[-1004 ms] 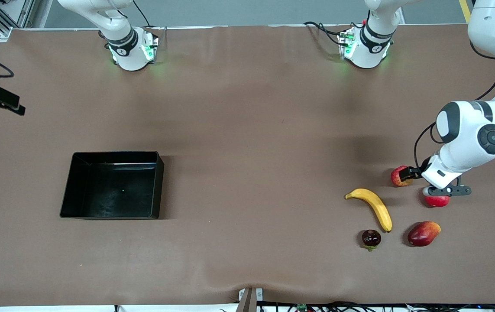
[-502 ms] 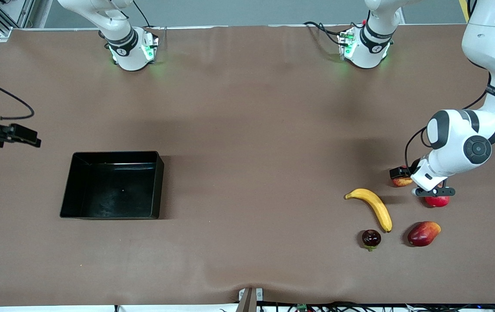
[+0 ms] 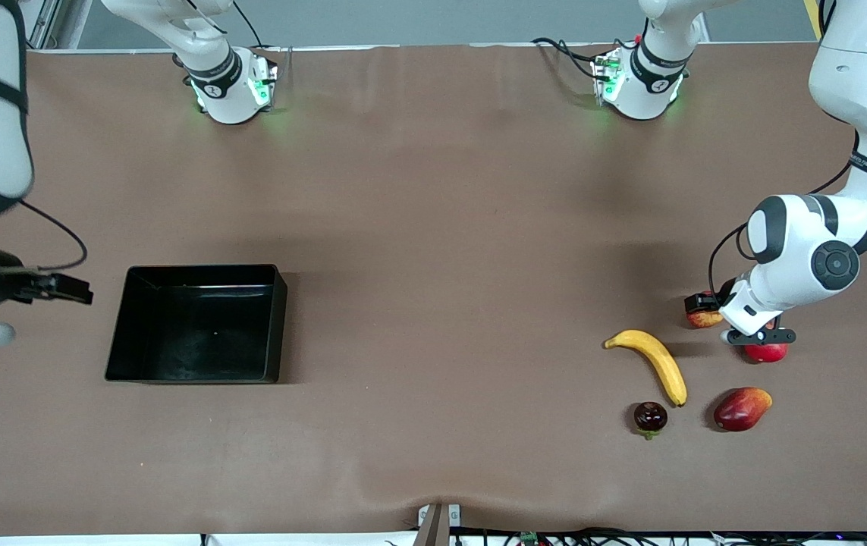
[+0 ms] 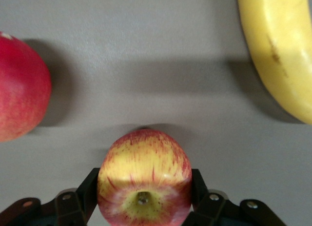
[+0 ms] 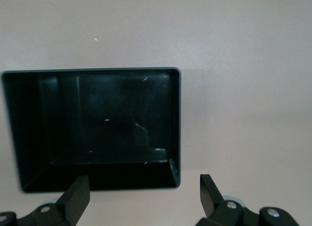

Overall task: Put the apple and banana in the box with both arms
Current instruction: 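Grasp the apple with the left gripper while the right gripper reaches the box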

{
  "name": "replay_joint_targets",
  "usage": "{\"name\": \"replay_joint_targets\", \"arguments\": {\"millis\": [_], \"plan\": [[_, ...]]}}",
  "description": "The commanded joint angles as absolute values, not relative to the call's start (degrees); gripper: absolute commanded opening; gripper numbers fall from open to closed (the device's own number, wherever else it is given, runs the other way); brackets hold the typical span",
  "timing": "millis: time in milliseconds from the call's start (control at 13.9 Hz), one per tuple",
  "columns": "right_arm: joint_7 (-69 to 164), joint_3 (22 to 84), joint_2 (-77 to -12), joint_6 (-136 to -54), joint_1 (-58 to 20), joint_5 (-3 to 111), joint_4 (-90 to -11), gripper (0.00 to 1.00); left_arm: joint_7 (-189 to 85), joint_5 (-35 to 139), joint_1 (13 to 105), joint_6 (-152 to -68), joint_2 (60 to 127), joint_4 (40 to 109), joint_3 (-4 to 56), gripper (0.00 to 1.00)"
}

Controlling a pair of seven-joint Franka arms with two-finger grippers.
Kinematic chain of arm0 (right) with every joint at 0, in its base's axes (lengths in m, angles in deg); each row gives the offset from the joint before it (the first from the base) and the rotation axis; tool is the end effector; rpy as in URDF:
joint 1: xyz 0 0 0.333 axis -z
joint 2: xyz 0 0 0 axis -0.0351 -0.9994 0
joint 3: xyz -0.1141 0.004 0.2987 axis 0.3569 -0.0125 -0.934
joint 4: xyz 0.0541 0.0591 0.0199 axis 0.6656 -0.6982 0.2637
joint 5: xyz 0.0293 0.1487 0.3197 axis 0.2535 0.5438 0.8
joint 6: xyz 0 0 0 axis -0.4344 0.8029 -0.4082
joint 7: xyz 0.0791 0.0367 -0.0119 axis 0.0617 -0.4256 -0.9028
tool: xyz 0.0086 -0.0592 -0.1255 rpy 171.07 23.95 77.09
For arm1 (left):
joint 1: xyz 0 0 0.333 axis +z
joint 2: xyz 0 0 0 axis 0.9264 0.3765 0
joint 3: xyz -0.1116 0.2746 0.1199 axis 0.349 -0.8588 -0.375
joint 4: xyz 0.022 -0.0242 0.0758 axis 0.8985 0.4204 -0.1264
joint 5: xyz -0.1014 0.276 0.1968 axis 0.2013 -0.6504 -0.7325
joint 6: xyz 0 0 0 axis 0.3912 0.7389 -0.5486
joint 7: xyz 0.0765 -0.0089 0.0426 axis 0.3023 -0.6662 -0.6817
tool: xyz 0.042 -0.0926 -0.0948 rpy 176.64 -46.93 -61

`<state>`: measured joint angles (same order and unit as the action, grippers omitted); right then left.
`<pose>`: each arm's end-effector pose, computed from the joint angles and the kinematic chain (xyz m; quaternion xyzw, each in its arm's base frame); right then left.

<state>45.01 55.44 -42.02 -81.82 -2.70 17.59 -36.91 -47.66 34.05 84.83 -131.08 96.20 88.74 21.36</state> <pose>0.6190 -0.0651 0.4399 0.9992 0.0039 -0.0381 0.0132 0.5759 0.0416 0.2150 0.9995 0.0015 -0.0318 0.0056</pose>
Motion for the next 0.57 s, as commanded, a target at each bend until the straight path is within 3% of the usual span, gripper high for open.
{"name": "replay_joint_targets", "arguments": {"millis": [0, 287, 502], "plan": [[40.3, 55.1, -47.3, -85.4, -0.2, 17.9, -36.4, 1.00, -48.4, 33.2, 84.9, -128.1, 92.9, 87.6, 22.2, 0.00], [39.7, 55.1, -54.1, -87.0, 0.4, 17.9, -36.4, 1.00, -52.3, 33.9, 84.4, -115.0, 92.6, 79.1, 24.3, 0.00], [34.2, 55.1, -58.0, -91.5, 0.8, 18.0, -36.4, 1.00, -55.9, 33.9, 84.5, -109.8, 91.7, 75.3, 26.8, 0.00]]}}
